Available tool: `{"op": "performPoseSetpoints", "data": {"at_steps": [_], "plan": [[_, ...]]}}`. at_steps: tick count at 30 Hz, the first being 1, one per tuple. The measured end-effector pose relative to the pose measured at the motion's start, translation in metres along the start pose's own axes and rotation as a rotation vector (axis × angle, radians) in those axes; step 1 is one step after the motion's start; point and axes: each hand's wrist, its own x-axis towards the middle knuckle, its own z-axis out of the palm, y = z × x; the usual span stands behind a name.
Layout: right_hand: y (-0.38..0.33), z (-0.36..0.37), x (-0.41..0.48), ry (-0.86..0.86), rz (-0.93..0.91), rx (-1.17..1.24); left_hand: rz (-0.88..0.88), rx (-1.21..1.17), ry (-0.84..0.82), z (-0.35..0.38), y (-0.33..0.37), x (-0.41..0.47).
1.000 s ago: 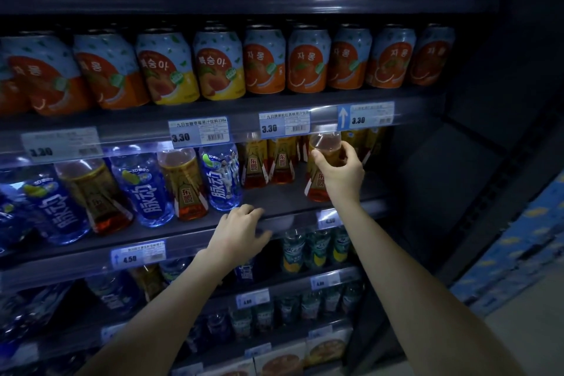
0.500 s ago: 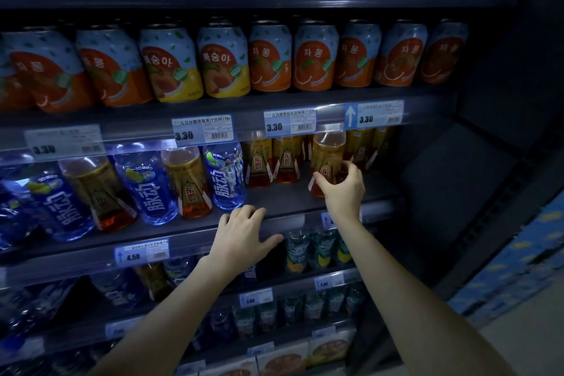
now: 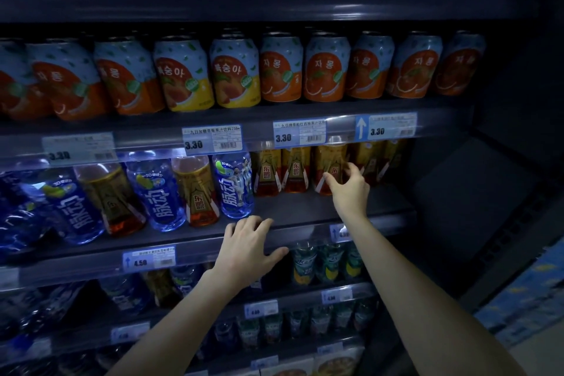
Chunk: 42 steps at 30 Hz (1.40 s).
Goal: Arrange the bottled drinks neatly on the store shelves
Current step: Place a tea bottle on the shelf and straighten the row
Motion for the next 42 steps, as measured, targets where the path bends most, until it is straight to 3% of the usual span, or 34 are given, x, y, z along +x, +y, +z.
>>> {"op": "performPoseSetpoints", "data": {"at_steps": [5,17,28,42], "plan": [[0.006,0.004,-0.007,0.063,0.011,-0.076,0.003,0.004,-0.008,0.000,-0.001,0.000],[-0.002,0.013,0.003,0.032,0.030,-0.128,-0.025,-0.033,0.011,0.000,0.000,0.003],[0.000,0.001,-0.014,0.026,-0.013,-0.144,-0.098,-0.093,-0.067,-0.012,0.004,0.011],[-0.037,0.018,-0.079,-0.107,-0.130,-0.174,-0.155,-0.174,0.080,-0.047,-0.025,-0.017]]}}
